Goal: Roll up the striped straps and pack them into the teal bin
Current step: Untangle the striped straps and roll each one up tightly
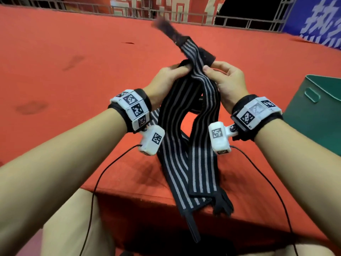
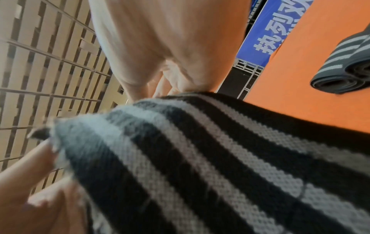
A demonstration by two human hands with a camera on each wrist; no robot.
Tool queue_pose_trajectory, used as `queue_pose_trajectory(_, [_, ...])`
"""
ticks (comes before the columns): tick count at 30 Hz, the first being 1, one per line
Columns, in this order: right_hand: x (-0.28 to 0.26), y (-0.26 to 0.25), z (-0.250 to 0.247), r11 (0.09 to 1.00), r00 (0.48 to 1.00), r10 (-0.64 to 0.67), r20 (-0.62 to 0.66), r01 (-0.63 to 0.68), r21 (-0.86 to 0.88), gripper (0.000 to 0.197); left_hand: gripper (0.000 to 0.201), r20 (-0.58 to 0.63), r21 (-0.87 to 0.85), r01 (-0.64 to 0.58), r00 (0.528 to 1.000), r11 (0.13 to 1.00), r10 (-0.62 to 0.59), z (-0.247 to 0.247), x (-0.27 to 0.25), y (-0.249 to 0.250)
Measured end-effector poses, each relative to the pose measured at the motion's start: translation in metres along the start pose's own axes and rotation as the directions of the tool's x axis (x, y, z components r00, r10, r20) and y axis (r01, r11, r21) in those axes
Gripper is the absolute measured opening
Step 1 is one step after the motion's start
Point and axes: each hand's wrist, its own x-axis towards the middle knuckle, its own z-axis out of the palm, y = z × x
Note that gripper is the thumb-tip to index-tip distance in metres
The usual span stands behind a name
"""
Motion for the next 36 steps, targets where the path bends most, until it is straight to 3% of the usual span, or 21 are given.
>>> queue_pose_trajectory(3, [-0.006,-0.007,-0.002,0.997,0.999,-0.016,-0.044,0.012,-0.071,0.022,0.026,-0.111,0.170,-0.091,0.988,0.981,0.110,0.011,0.001,0.006])
queue_pose_trajectory(6, [-0.014,-0.016,-0.007,0.980,1.000,-0.010,0.028,0.015,-0.197,0.034,0.027,-0.181,0.324,-0.088,0.971,0.942,0.153,0.016,0.000,0.010])
queue_pose_trajectory(9, [-0.021,-0.025,-0.014,0.916,0.995,0.062,0.075,-0.027,-0.400,0.059,0.034,-0.252,0.409,-0.056,0.952,0.911,0.172,0.025,-0.006,0.013])
queue_pose_trajectory(14, [-0.032,-0.054,-0.026,0.892,0.984,0.161,0.076,-0.112,-0.438,0.053,0.044,-0.348,0.501,-0.030,0.908,0.865,0.233,0.036,-0.007,0.014])
queue_pose_trajectory(16, [-0.038,-0.066,-0.028,0.919,0.972,0.198,0.128,-0.139,-0.369,0.039,0.044,-0.364,0.523,-0.037,0.894,0.852,0.262,0.039,-0.003,0.016])
queue_pose_trajectory(19, [-0.048,-0.083,-0.030,0.942,0.937,0.296,0.187,-0.253,-0.220,0.050,0.041,-0.367,0.554,-0.058,0.878,0.831,0.306,0.048,0.005,0.027])
queue_pose_trajectory(21, [-0.055,-0.096,-0.036,0.932,0.909,0.343,0.237,-0.296,-0.210,0.026,0.031,-0.382,0.529,-0.076,0.868,0.845,0.317,0.051,0.010,0.035])
queue_pose_trajectory(22, [-0.058,-0.101,-0.040,0.926,0.894,0.362,0.264,-0.312,-0.213,0.017,0.023,-0.411,0.476,-0.070,0.864,0.877,0.292,0.051,0.009,0.039])
queue_pose_trajectory(25, [-0.065,-0.109,-0.055,0.939,0.910,0.328,0.255,-0.284,-0.193,0.024,0.017,-0.486,0.440,0.044,0.852,0.897,0.196,0.035,0.004,0.048])
queue_pose_trajectory(28, [-0.063,-0.104,-0.062,0.983,0.974,0.177,0.141,-0.168,-0.070,0.018,0.011,-0.538,0.319,0.009,0.825,0.948,0.173,0.027,0.003,0.049])
queue_pose_trajectory(30, [-0.058,-0.093,-0.063,0.996,0.997,0.075,-0.027,-0.076,-0.040,0.027,0.013,-0.507,0.229,-0.015,0.851,0.973,0.133,0.039,-0.002,0.048])
queue_pose_trajectory(32, [-0.058,-0.081,-0.062,0.997,0.984,0.019,-0.175,-0.032,-0.074,0.015,0.011,-0.461,0.145,-0.011,0.884,0.989,0.077,0.055,-0.015,0.045])
queue_pose_trajectory(36, [-0.061,-0.059,-0.050,0.995,0.961,0.017,-0.276,-0.044,-0.089,0.030,0.020,-0.463,0.051,0.030,0.886,0.998,-0.003,0.070,-0.024,0.026])
